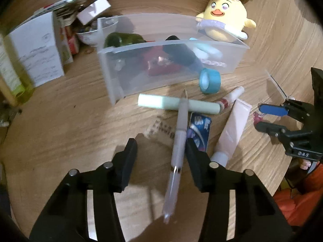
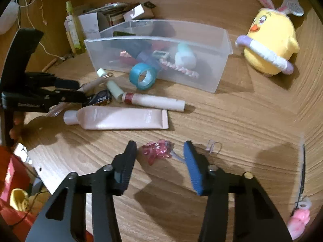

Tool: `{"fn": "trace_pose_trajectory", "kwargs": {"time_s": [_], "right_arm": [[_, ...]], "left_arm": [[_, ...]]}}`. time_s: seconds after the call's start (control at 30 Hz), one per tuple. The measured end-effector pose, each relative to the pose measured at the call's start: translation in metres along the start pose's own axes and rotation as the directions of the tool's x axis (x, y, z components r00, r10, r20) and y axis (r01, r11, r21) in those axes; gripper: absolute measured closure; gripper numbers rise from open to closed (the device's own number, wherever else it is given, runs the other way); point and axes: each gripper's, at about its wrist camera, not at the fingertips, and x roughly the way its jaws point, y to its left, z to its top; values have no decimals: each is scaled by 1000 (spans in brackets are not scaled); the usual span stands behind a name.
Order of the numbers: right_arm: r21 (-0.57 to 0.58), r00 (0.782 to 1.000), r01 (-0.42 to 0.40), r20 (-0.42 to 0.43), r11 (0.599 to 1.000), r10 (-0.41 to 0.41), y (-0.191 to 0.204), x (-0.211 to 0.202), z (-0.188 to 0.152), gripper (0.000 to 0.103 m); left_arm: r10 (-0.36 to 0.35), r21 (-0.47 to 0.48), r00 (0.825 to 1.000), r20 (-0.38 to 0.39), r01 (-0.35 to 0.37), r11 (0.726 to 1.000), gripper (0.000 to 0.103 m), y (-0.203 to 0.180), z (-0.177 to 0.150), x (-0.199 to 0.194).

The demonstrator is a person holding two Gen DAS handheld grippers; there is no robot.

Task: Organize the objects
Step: 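Grasp the clear pen with left tool while right tool grasps the pink clip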

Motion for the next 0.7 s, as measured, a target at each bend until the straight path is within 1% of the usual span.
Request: {"fn": "trace_pose_trajectory", "kwargs": {"time_s": [0.07, 0.1, 0.17, 0.23, 0.3, 0.33, 0.43, 0.53, 0.63, 0.7], "right_arm": [[-2, 1000, 5, 6, 1000, -5, 1, 0, 0, 78], [-5, 1000, 12, 8, 1000, -12, 2, 0, 0, 78], [-6, 1000, 19, 19, 1000, -19, 4, 0, 0, 78], [-6, 999, 34, 29, 999, -34, 7, -1, -1, 78], [-3, 998, 36, 45, 999, -35, 8, -5, -1, 78], [-1, 998, 33, 53, 999, -33, 8, -7, -1, 78], [10, 996, 29, 86, 1000, -30, 7, -18, 1, 78], [36, 992, 16, 127, 999, -21, 3, -29, 8, 78], [54, 987, 9, 163, 999, -18, 0, -37, 15, 78], [66, 982, 8, 189, 998, -20, -4, -42, 22, 78]], "left_arm": [[19, -4, 1000, 11, -19, 1000, 59, 0, -6, -4], [26, -6, 1000, 15, -26, 1000, 61, 0, -8, -5], [46, -10, 999, 24, -46, 999, 68, -3, -12, -8], [70, -13, 997, 32, -69, 998, 83, -5, -15, -9], [77, -21, 996, 37, -76, 997, 89, -7, -16, -9], [75, -24, 996, 38, -74, 997, 91, -8, -16, -9], [99, -36, 993, 67, -96, 995, 91, -12, -16, -12], [92, -55, 990, 104, -87, 995, 91, -13, -14, -22], [92, -71, 984, 155, -82, 994, 91, -16, -13, -35], [80, -76, 980, 181, -67, 995, 93, -18, -10, -43]]}}
